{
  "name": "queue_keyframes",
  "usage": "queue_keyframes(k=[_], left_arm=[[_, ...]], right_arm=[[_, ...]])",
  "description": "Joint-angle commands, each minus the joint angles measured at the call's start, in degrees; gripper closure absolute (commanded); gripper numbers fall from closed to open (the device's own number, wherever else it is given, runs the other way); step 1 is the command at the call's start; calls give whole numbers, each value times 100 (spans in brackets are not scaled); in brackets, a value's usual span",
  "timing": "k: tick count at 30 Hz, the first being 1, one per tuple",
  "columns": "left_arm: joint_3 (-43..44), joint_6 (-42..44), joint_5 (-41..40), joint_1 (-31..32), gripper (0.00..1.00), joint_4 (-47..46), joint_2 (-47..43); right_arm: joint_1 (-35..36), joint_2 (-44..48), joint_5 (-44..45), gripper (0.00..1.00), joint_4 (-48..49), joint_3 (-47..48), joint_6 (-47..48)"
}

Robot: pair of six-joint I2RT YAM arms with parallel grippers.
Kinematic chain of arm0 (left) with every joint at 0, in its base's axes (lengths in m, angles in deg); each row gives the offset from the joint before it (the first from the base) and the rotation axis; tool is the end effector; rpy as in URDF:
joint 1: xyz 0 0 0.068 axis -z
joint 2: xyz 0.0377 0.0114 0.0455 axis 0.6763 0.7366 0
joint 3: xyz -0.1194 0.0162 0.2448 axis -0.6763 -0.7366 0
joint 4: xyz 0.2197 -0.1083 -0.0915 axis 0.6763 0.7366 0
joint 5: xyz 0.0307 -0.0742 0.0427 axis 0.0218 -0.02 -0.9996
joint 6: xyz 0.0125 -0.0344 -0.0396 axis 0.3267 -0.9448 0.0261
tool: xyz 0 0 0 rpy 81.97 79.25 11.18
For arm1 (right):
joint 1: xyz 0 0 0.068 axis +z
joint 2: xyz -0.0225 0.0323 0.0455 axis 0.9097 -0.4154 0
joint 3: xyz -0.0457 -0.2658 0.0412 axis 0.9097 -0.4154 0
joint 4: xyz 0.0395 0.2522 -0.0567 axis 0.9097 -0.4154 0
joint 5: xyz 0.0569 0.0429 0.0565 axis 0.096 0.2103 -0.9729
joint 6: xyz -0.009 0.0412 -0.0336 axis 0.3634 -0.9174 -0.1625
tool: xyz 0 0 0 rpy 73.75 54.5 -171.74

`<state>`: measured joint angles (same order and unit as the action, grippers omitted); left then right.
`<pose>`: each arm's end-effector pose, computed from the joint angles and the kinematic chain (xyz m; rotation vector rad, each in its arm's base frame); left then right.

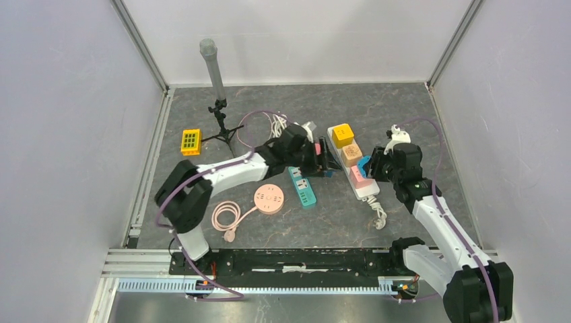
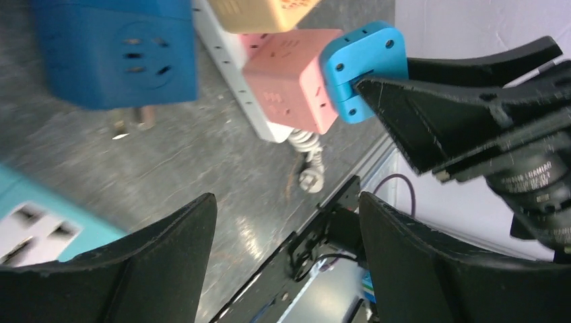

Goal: Pull the plug off the socket

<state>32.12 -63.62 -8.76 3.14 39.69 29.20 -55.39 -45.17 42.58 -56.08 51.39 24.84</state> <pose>0.2573 -0.2807 0.2342 0.0472 2.4822 -1.2569 0.2006 0.0372 0.2326 0.1494 2.2224 0.3357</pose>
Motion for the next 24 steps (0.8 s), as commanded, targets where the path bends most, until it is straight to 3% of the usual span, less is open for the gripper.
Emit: queue_keyframes(k=[1, 7, 12, 16, 24], left_arm=[[631, -870, -165, 387, 18, -784, 665], [1367, -822, -1190, 816, 29, -327, 1416], [1585, -914, -1246, 861, 42, -427, 1858], [1731, -856, -1174, 859, 55, -428, 2094], [1532, -779, -1391, 862, 70, -83, 2348]], right_arm=[[-9, 177, -13, 59, 513, -263, -75], [-13, 288, 50, 75, 656, -400, -143], [-14, 328, -227, 85, 712, -394, -59], [-9, 349, -252, 100, 665, -303, -24], [-15, 515, -401, 100, 769, -111, -54]])
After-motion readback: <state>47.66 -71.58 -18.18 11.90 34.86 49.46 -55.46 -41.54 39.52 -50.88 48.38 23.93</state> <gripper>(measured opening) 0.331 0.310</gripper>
